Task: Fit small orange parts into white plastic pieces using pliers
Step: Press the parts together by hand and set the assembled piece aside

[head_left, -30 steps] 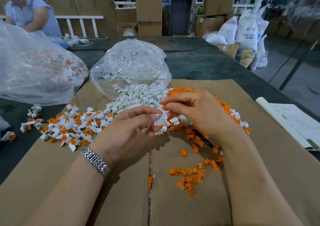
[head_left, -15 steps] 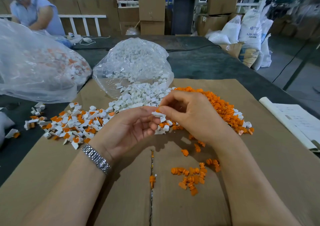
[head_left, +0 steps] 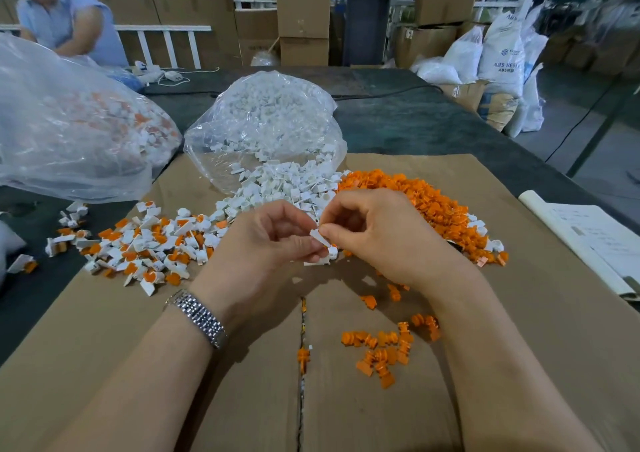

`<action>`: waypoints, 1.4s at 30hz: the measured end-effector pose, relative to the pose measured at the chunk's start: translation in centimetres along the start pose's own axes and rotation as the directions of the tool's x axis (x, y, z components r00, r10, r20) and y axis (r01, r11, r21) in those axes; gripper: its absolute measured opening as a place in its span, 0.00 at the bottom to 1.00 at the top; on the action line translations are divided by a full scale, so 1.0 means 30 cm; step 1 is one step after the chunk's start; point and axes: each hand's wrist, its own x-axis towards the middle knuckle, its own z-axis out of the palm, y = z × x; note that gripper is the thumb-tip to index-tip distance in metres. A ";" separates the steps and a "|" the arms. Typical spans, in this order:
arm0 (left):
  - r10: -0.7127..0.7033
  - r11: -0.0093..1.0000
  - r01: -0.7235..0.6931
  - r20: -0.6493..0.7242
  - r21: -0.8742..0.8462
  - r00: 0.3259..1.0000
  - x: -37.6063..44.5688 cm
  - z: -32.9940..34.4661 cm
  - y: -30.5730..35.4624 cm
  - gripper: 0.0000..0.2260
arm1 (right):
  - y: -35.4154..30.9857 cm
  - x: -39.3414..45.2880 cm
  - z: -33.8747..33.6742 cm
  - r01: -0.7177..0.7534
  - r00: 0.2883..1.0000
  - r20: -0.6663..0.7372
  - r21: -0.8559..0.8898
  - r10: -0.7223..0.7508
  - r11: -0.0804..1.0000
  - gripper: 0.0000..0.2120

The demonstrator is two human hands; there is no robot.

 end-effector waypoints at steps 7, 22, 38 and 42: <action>-0.048 0.946 0.046 -0.001 -0.320 0.999 0.011 -0.022 0.019 0.11 | -0.006 -0.007 -0.036 -0.050 0.998 0.044 0.408 0.035 0.912 0.10; -0.011 0.913 0.054 0.108 -0.404 0.994 0.011 -0.037 0.020 0.07 | -0.007 -0.007 -0.031 0.080 0.997 -0.019 0.423 -0.079 0.903 0.10; -0.083 0.895 0.079 0.010 -0.440 0.997 0.024 -0.028 0.008 0.05 | 0.003 0.014 0.020 0.146 0.981 -0.154 0.194 -0.117 0.970 0.07; -0.069 0.917 0.040 -0.058 -0.396 0.996 0.029 -0.025 0.005 0.09 | -0.003 0.017 0.030 0.177 0.977 -0.136 0.096 -0.163 0.980 0.09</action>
